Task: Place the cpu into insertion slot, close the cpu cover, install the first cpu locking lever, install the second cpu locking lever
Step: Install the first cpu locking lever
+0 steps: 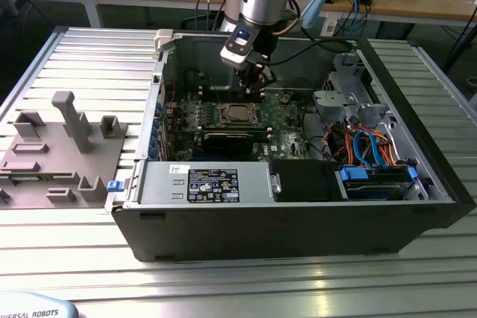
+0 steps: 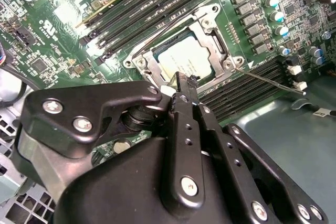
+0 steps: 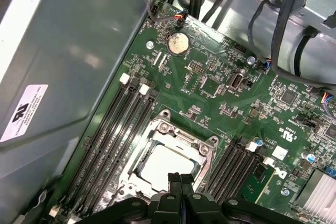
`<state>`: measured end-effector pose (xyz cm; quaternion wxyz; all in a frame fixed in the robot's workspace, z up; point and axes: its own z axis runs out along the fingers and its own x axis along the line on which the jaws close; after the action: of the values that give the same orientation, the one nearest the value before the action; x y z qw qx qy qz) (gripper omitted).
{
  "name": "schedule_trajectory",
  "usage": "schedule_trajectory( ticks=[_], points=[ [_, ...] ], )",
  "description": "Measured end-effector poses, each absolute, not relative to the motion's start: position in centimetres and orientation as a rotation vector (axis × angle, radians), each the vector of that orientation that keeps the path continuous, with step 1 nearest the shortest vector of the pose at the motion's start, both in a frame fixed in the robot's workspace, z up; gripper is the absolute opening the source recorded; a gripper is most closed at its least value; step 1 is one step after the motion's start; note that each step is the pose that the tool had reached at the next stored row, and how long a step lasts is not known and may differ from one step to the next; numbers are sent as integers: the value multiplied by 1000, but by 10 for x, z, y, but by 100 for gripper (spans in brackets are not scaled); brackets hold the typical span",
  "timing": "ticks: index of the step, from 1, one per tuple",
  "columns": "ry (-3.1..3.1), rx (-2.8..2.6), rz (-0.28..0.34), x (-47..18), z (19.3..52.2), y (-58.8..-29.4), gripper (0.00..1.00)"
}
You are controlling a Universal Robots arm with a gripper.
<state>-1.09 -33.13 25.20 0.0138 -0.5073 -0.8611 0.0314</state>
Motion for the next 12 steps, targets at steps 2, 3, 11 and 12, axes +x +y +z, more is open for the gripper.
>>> schedule_trajectory(
  ticks=[2, 3, 11, 12],
  points=[
    [-2687, -1571, 98, -11, 252, -331, 11],
    [-2688, -1569, 98, -11, 252, -331, 11],
    [-2703, -1545, 99, -11, 252, -331, 11],
    [-2705, -1541, 99, -11, 252, -331, 11]
  ],
)
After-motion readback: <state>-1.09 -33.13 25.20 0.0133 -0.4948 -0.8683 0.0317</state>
